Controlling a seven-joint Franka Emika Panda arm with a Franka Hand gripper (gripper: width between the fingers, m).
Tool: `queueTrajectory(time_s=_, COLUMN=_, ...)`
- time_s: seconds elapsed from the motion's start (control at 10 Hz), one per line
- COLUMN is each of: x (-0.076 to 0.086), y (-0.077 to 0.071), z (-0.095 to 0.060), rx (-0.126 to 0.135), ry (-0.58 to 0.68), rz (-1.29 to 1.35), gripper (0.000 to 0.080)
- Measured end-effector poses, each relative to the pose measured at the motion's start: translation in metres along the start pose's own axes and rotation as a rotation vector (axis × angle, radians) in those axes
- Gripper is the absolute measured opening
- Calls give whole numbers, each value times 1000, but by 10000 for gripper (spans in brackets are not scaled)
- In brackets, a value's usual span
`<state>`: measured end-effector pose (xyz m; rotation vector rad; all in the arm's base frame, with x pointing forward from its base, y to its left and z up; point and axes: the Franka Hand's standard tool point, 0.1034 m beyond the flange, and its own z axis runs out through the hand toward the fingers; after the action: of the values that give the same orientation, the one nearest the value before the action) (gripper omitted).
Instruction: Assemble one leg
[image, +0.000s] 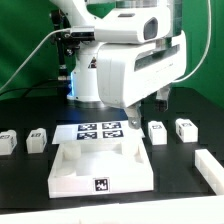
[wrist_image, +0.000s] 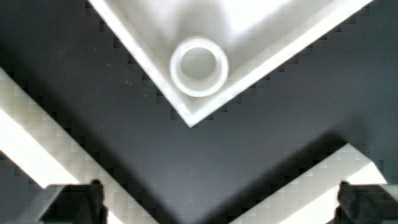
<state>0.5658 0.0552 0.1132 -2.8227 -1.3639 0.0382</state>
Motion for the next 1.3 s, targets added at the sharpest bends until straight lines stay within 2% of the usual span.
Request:
queueTrajectory(time_s=0.9, x=-2, y=-1, z=1, rx=2, ry=-2, rz=-35, gripper=650)
queueTrajectory(time_s=1.0, x=-12, y=-6, z=7, rx=6, ry=-8, rz=-95, gripper=650)
queueTrajectory(time_s=1.1, x=-25, y=-10, z=13, rx=3, ry=-3, rz=-265, gripper=650)
queueTrajectory(time_s=1.2, x=-39, y=-12, z=18, rx=-16, ry=11, rz=-439, gripper=650)
queueTrajectory(time_s=1.3, x=-49, y=-10, z=23, rx=-19, ry=10, rz=-594, gripper=650)
